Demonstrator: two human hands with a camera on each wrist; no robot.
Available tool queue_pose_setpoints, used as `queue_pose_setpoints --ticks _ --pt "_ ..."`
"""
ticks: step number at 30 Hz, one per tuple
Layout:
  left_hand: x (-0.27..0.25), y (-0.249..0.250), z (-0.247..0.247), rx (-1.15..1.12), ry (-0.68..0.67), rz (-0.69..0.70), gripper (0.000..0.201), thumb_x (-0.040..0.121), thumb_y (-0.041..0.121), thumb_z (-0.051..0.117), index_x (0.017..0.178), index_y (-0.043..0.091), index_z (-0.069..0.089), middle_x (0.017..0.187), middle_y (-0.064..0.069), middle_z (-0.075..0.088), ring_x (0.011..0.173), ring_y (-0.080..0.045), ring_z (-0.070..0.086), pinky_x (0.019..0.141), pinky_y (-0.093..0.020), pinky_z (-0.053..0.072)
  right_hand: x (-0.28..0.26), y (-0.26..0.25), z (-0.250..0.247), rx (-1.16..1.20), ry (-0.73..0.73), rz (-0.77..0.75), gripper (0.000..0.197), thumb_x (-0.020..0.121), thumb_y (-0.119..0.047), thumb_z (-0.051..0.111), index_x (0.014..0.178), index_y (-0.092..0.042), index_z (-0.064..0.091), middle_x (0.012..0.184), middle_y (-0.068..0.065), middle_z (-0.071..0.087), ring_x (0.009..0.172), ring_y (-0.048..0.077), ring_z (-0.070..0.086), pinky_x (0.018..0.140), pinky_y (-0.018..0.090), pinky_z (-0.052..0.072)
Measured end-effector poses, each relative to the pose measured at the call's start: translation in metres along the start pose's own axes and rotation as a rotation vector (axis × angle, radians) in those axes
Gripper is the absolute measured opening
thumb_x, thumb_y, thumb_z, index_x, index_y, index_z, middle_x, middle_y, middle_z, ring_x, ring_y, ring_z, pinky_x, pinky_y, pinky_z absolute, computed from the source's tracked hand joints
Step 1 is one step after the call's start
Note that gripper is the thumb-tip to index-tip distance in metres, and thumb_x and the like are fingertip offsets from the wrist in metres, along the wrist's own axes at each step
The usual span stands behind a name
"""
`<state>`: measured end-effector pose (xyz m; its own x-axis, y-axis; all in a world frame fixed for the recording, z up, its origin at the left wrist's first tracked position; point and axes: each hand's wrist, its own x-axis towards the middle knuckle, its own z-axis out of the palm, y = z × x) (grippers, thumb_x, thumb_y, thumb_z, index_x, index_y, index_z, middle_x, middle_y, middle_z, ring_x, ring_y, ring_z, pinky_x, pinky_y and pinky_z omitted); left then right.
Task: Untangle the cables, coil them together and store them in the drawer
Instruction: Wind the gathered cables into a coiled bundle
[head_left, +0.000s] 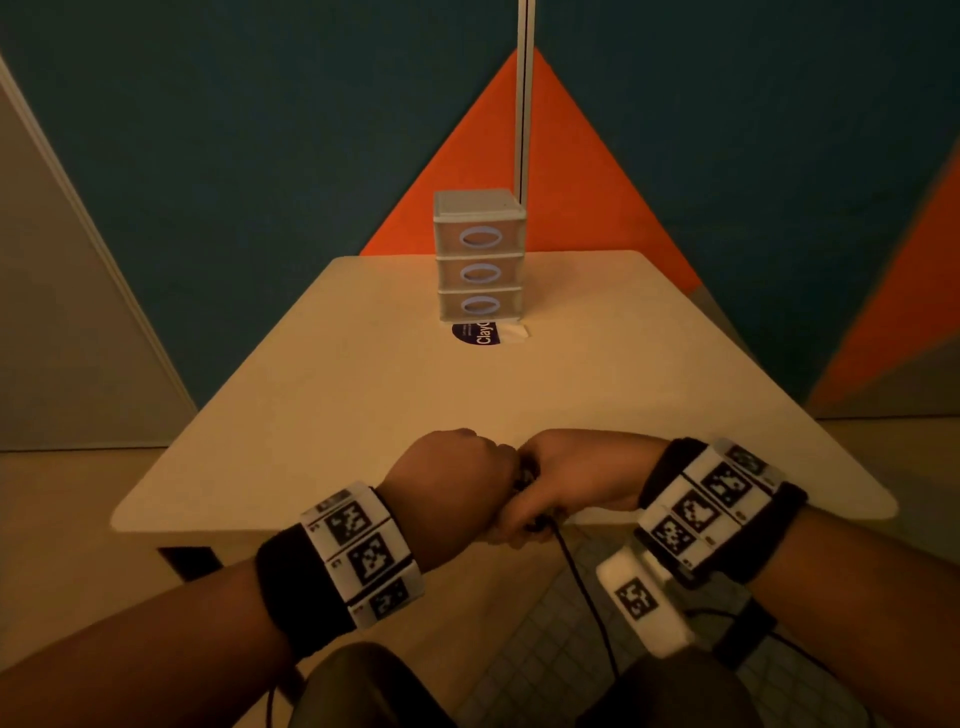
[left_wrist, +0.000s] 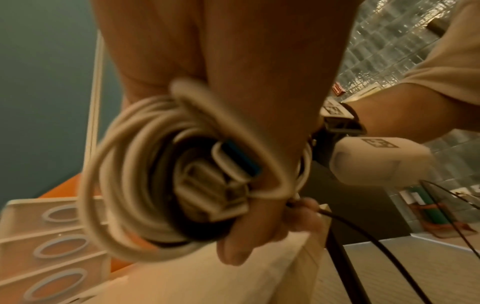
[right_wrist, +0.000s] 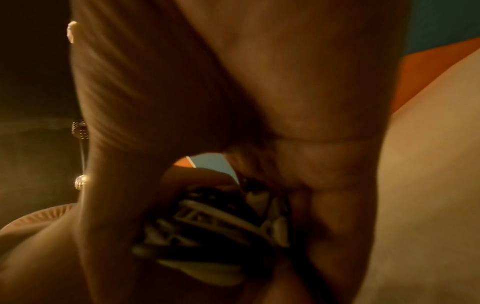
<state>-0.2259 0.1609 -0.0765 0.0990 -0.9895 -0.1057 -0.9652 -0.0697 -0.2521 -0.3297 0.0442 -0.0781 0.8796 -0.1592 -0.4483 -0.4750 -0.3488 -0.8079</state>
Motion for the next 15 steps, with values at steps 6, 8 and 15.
queue_pose_setpoints --ticks 6,8,15 --pt "-0.006 0.001 0.005 -0.044 -0.019 -0.007 0.024 0.099 0.028 0.048 0.117 0.015 0.057 0.108 -0.005 0.066 0.096 -0.026 0.064 0.067 -0.032 0.038 0.006 0.005 0.016 -0.312 0.137 0.003 0.009 0.081 -0.029 0.077 0.077 -0.024 0.07 0.074 -0.003 0.072 0.062 0.005 0.064 0.065 0.024 0.051" --pt "-0.01 -0.002 0.007 -0.142 0.025 -0.019 0.033 0.093 0.038 0.057 0.121 0.019 0.053 0.108 -0.003 0.064 0.098 -0.024 0.062 0.071 -0.032 0.045 0.004 0.007 0.016 -0.353 0.17 -0.024 0.011 0.083 -0.034 0.074 0.082 -0.025 0.069 0.077 -0.004 0.07 0.068 0.008 0.064 0.066 0.024 0.051" --pt "-0.012 -0.009 0.007 -0.166 -0.03 -0.056 0.038 0.09 0.042 0.061 0.118 0.018 0.056 0.11 -0.003 0.064 0.097 -0.023 0.063 0.078 -0.033 0.049 0.002 0.002 0.013 -0.342 0.09 -0.022 0.006 0.086 -0.027 0.073 0.087 -0.022 0.07 0.081 -0.002 0.071 0.073 0.01 0.066 0.071 0.026 0.055"
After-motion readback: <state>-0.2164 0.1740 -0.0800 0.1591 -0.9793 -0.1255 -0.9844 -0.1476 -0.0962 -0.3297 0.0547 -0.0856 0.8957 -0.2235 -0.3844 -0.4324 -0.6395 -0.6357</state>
